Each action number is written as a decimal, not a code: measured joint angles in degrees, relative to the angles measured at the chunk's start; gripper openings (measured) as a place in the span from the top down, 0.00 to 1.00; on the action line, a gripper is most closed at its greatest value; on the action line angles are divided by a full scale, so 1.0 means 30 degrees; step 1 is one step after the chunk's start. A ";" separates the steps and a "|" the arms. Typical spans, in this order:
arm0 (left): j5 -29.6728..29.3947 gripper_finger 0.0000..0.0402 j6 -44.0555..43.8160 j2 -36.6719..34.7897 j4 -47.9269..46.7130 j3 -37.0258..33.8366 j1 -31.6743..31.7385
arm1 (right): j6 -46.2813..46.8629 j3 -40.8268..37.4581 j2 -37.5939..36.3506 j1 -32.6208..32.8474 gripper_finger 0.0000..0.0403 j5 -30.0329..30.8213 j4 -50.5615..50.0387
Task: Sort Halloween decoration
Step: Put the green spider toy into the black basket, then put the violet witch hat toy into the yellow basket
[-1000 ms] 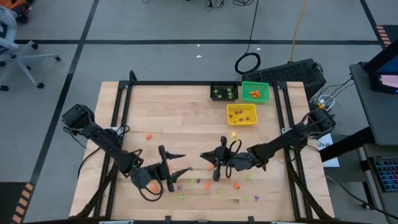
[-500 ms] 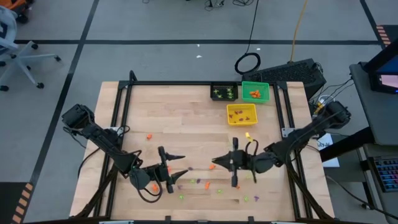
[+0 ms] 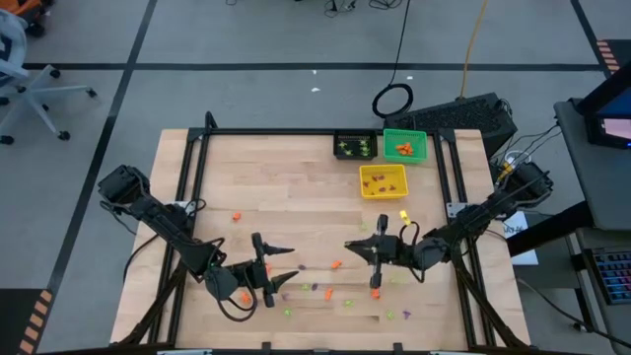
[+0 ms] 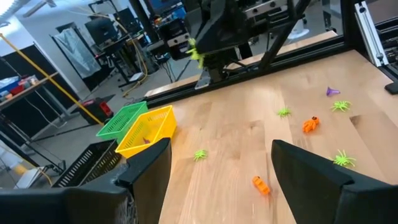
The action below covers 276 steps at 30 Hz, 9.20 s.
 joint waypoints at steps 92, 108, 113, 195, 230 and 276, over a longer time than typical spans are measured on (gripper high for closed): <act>0.2448 0.32 -0.0492 0.0000 -0.0189 -0.0022 0.1335 | 0.2210 1.6664 0.5751 -2.3185 0.67 -1.2080 -3.2806; 0.2463 0.32 -0.0965 0.0000 -0.0186 -0.0015 0.1353 | 0.8891 1.0393 -0.6223 -1.0354 0.67 -0.8697 -3.4591; 0.2462 0.32 -0.0966 0.0000 -0.0182 -0.0015 0.1532 | 1.2346 0.6314 -0.8274 -0.4427 0.67 -0.7047 -3.1336; 0.3585 0.32 -0.1490 0.0007 -0.0189 -0.0007 0.2625 | 1.9715 1.1089 0.7412 0.8726 0.73 -1.1599 -3.3655; 0.3592 0.32 -0.1497 0.0007 -0.0189 -0.0007 0.2625 | 1.9548 1.1047 0.6335 0.8163 1.00 -1.0027 -3.3012; 0.3592 0.32 -0.1490 0.0007 -0.0182 -0.0015 0.2625 | -0.0068 0.1602 0.0476 0.3648 1.00 0.2106 -0.5334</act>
